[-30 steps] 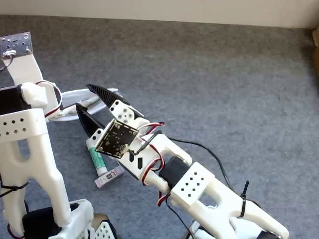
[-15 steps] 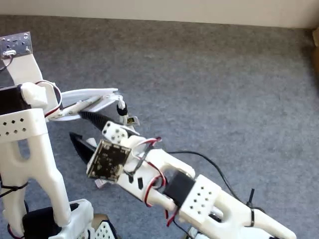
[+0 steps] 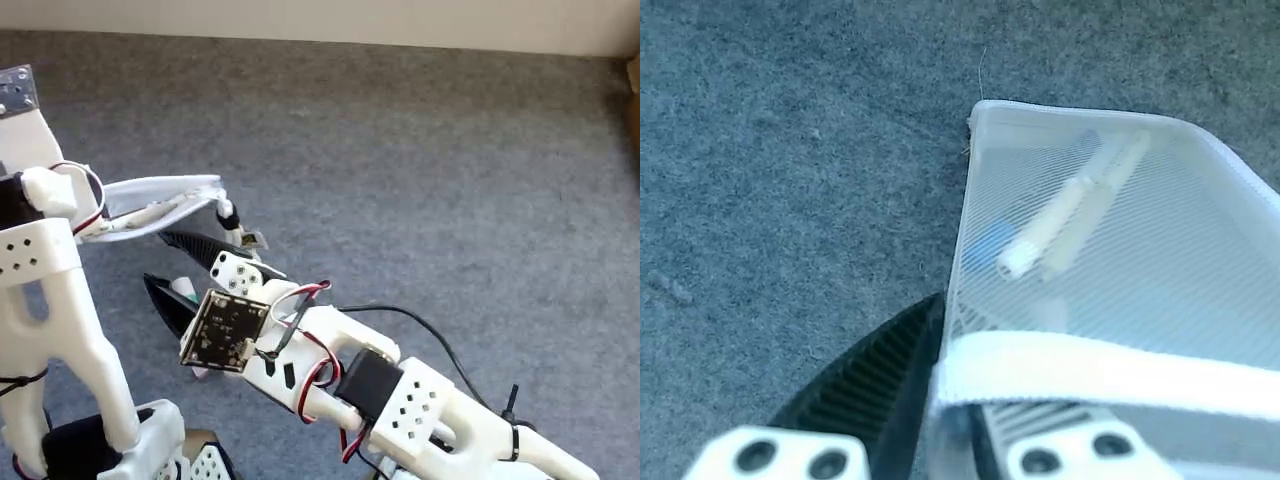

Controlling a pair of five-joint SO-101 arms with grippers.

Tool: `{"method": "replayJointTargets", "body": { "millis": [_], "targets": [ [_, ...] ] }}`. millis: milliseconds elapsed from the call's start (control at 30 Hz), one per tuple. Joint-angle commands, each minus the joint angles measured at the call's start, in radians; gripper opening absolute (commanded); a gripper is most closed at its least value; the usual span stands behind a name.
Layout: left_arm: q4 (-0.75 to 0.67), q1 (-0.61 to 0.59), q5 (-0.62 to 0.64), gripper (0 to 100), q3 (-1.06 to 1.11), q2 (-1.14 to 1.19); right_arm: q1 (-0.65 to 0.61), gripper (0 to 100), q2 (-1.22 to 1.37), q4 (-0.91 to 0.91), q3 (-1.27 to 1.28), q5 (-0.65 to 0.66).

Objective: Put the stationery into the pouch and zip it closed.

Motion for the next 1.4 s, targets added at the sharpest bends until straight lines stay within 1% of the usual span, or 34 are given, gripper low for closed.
{"method": "replayJointTargets", "body": {
  "millis": [0, 133, 433, 533, 800, 1067, 1100, 1267, 1367],
  "targets": [
    [-0.026, -0.018, 0.002, 1, -0.018, -0.007, -0.010, 14.5, -0.047, 0.062, -0.021, -0.077],
    [-0.026, -0.018, 0.002, 1, -0.018, -0.005, -0.010, 14.5, -0.047, 0.179, -0.024, -0.147],
    [-0.040, -0.021, 0.009, 1, -0.021, -0.007, -0.012, 14.5, -0.013, 0.245, -0.015, -0.311],
    [-0.040, -0.021, 0.046, 1, -0.021, -0.007, -0.012, 14.5, 0.088, 0.242, -0.018, -0.336],
    [-0.040, -0.021, 0.049, 1, -0.019, -0.007, -0.015, 14.5, 0.443, 0.213, -0.051, -0.342],
    [-0.041, -0.021, 0.049, 1, -0.016, -0.007, -0.016, 14.5, 0.665, 0.205, -0.162, -0.344],
    [-0.041, -0.021, 0.049, 1, -0.016, -0.007, -0.018, 14.5, 0.684, 0.205, -0.179, -0.359],
    [-0.041, -0.021, 0.049, 1, -0.016, -0.007, -0.016, 14.5, 0.766, 0.205, -0.275, -0.532],
    [-0.041, -0.021, 0.048, 1, -0.015, -0.007, -0.016, 14.5, 0.832, 0.205, -0.320, -0.565]
  ]
}}
